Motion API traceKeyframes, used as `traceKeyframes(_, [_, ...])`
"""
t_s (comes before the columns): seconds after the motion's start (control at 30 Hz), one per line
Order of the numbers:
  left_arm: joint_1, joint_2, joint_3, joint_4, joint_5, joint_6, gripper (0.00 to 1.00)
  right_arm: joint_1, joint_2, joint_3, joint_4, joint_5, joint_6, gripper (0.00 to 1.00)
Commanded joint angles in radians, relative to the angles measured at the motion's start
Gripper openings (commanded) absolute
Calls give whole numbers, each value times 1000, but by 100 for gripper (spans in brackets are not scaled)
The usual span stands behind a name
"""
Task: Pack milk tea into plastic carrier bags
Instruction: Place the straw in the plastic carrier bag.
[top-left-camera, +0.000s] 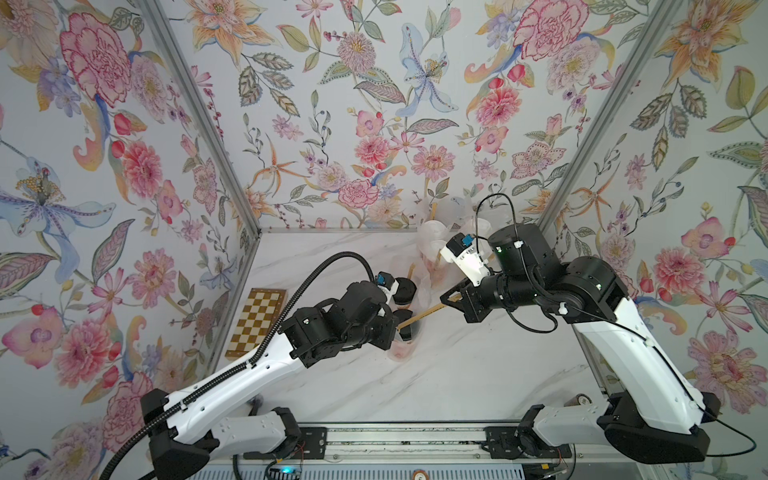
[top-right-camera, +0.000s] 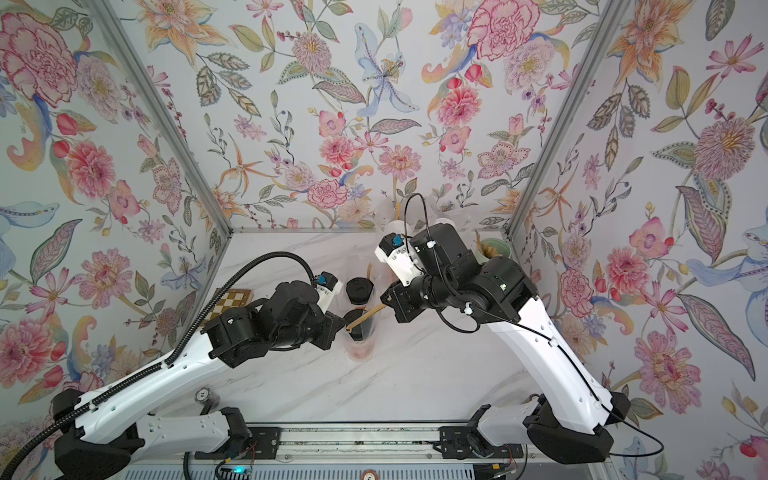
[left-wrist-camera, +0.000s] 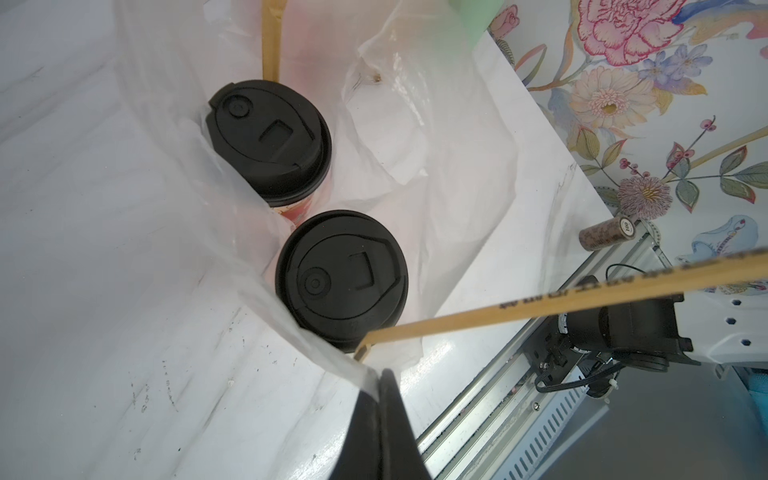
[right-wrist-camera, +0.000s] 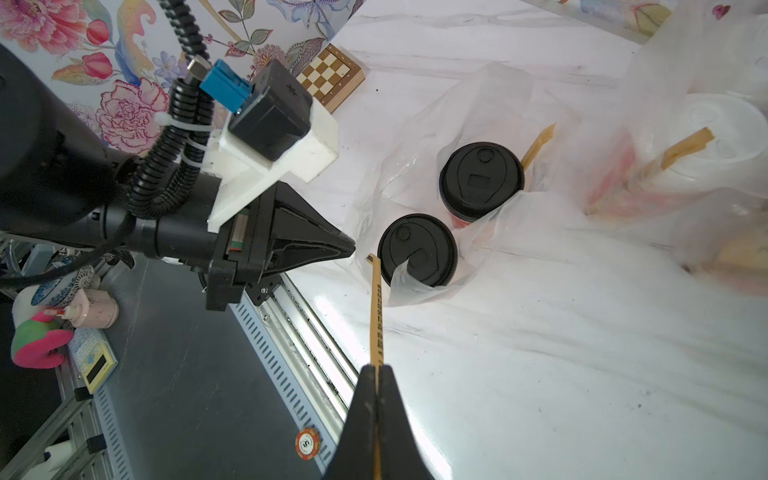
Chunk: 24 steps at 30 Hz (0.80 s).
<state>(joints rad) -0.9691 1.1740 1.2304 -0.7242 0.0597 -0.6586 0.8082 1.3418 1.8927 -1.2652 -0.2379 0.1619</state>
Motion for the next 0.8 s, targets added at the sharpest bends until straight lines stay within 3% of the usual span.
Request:
traceKeyframes(0.0, [-9, -16, -10, 34, 36, 6, 2, 11, 23, 17, -46, -28, 6, 0])
traceKeyframes(0.43, [-9, -21, -22, 57, 51, -2, 0, 64, 119, 19, -107, 36, 2, 0])
traceKeyframes(0.77, [-8, -34, -34, 45, -7, -44, 0, 155, 227, 12, -116, 142, 73, 0])
